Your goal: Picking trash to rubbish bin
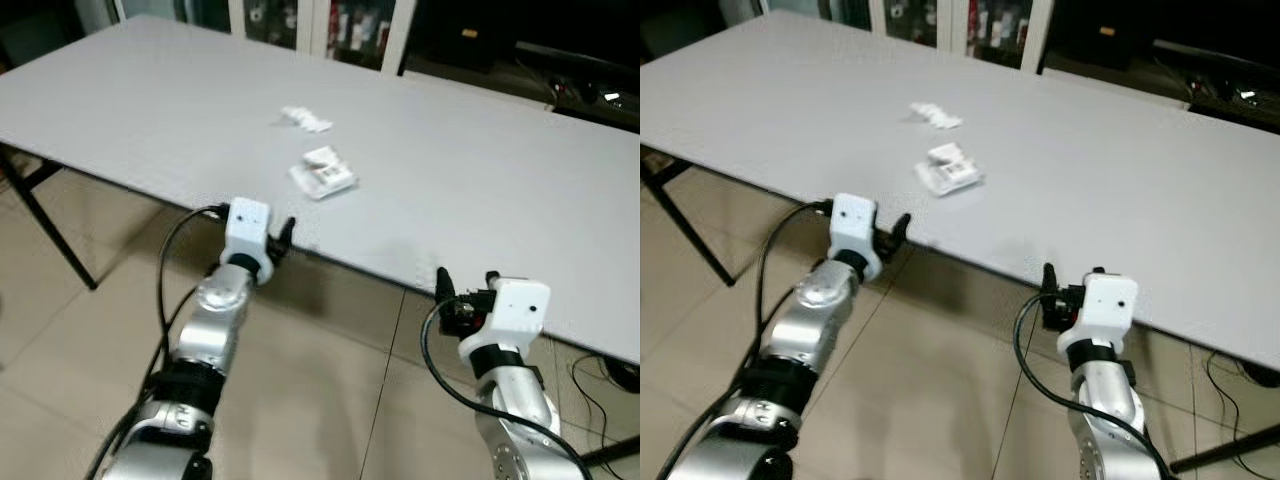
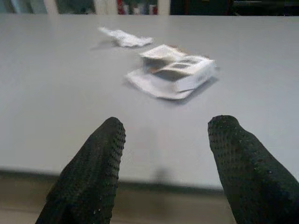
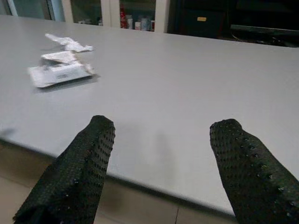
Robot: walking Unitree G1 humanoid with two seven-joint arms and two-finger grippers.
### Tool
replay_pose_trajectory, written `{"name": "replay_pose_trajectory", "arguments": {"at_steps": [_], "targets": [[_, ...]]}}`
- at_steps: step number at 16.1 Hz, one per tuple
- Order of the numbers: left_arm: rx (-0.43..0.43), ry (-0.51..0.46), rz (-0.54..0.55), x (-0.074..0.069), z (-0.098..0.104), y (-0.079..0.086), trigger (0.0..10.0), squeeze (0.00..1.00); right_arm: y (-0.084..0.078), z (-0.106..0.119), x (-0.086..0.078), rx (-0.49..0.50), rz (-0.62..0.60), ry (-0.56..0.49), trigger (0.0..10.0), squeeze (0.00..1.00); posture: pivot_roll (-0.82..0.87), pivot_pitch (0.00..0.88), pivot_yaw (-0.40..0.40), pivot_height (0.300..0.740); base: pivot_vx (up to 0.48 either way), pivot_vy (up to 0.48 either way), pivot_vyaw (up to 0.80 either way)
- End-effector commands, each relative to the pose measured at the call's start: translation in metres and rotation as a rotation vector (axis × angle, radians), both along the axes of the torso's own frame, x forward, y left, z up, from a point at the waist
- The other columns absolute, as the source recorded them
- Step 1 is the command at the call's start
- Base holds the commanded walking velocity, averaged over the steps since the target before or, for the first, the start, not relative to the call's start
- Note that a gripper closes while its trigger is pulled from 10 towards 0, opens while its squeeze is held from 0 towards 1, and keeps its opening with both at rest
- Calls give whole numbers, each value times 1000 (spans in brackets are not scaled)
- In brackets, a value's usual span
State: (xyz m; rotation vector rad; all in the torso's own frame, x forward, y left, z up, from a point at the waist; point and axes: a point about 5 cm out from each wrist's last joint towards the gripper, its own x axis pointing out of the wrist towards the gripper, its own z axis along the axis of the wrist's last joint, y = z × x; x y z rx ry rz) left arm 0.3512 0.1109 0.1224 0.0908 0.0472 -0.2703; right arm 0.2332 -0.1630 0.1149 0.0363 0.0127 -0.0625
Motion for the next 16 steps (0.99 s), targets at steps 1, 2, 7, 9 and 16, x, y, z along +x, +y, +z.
{"name": "replay_pose_trajectory", "arguments": {"at_steps": [1, 2, 7, 9, 16], "targets": [[15, 10, -11, 1, 0, -1, 10000, 0, -1, 7, 1, -14, -6, -26, 10000, 0, 141, 82, -74, 740, 465, 0, 0], [16, 11, -13, 1, -1, -1, 10000, 0, -1, 7, 1, -17, -4, -28, 10000, 0, 142, 82, -74, 740, 465, 0, 0], [4, 9, -21, 1, 1, -2, 10000, 0, 3, 9, 2, -27, 6, -36, 10000, 0, 144, 85, -70, 740, 375, 0, 0], [25, 27, -26, 0, -3, -2, 10000, 0, 4, 9, 3, -28, 6, -38, 10000, 0, 143, 87, -69, 740, 0, 0, 0], [33, 76, -21, 1, -14, -1, 10000, 0, 7, 16, 3, -14, 6, -64, 10000, 0, 135, 102, -70, 740, 0, 0, 0]]}}
